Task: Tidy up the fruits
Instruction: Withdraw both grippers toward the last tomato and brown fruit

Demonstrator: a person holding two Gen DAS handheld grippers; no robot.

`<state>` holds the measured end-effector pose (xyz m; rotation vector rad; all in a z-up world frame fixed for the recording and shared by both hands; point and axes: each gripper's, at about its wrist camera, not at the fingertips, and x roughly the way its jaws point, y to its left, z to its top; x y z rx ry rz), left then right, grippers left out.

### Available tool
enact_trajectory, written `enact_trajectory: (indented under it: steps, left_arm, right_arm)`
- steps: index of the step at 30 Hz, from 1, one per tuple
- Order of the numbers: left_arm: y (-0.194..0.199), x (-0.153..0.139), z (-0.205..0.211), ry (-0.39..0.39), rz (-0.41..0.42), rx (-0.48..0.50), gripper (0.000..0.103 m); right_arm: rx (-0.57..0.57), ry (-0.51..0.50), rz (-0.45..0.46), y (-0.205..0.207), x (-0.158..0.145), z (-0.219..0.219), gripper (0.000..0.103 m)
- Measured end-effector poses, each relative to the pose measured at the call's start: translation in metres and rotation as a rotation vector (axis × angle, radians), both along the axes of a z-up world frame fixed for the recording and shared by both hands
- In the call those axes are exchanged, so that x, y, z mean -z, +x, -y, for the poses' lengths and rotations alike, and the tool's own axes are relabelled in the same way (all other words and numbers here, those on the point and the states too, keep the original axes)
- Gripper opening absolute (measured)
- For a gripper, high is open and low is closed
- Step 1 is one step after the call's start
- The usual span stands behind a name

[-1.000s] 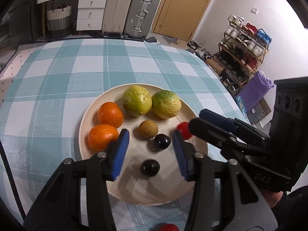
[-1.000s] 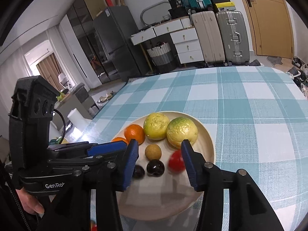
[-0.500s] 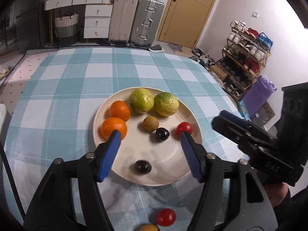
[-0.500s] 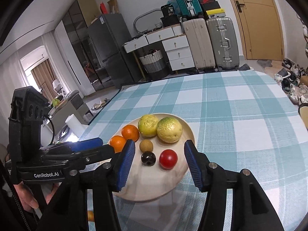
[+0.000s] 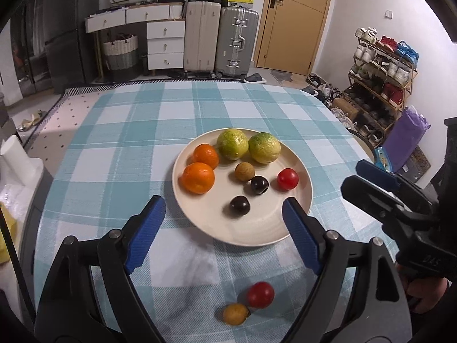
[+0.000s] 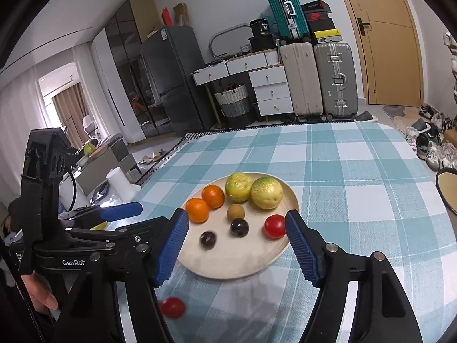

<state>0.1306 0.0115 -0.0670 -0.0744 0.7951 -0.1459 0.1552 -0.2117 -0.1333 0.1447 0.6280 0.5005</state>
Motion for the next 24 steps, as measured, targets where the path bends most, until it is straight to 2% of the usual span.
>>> enact_trajectory:
  steps: [2, 8, 12, 18, 24]
  left_arm:
    - [-0.006, -0.002, -0.002, 0.011, 0.009, -0.011, 0.085]
    - [-0.023, -0.005, -0.007, 0.032, 0.015, -0.04, 0.091]
    - [-0.034, -0.008, -0.011, 0.044, 0.031, -0.062, 0.101]
    - [-0.048, -0.009, -0.016, 0.063, 0.043, -0.088, 0.102]
    - [-0.063, 0.005, -0.037, 0.034, 0.01, -0.147, 0.102]
  right_arm:
    - [0.004, -0.002, 0.007, -0.006, -0.002, -0.001, 0.078]
    - [0.009, -0.003, 0.024, -0.022, -0.006, -0.003, 0.085]
    - [0.009, -0.007, 0.027, -0.031, -0.007, -0.004, 0.086]
    - [0.003, -0.01, 0.025, -0.043, -0.007, -0.008, 0.09]
    - [-0.002, -0.001, 0.023, -0.053, -0.005, -0.012, 0.098]
